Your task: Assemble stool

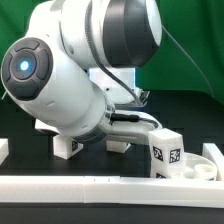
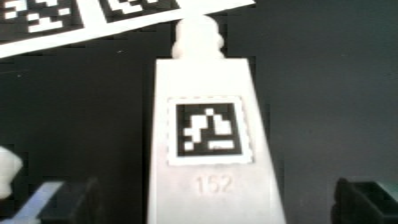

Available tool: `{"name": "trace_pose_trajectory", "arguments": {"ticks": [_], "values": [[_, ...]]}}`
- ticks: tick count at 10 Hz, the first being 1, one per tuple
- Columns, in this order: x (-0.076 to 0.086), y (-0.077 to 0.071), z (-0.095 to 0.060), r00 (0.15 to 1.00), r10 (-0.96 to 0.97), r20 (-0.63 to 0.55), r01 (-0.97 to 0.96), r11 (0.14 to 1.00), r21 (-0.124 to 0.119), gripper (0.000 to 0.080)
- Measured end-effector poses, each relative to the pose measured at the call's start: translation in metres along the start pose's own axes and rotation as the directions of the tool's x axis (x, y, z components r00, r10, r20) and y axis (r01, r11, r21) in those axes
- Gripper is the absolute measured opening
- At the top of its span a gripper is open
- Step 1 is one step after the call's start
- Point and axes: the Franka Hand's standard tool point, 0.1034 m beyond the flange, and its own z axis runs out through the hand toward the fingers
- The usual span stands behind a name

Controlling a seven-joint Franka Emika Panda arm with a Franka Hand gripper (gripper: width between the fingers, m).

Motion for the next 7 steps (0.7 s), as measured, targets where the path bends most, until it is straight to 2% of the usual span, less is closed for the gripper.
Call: {"name": "trace_pose_trajectory", "arguments": {"ticks": [3, 5, 6, 7], "values": [[-0.0002, -0.0008, 0.0011, 1.000, -0.001, -0.005, 0.001, 1.000, -0.005, 0.0648], [-0.0002, -0.0007, 0.0011, 1.000, -0.001, -0.005, 0.001, 1.000, -0.005, 0.0384], [-0.0004, -0.0007, 0.0011, 1.000, -0.003, -0.004, 0.003, 1.000, -0.004, 0.0337], [-0.0004, -0.0007, 0.0011, 1.000, -0.003, -0.004, 0.003, 1.000, -0.005, 0.0337]]}}
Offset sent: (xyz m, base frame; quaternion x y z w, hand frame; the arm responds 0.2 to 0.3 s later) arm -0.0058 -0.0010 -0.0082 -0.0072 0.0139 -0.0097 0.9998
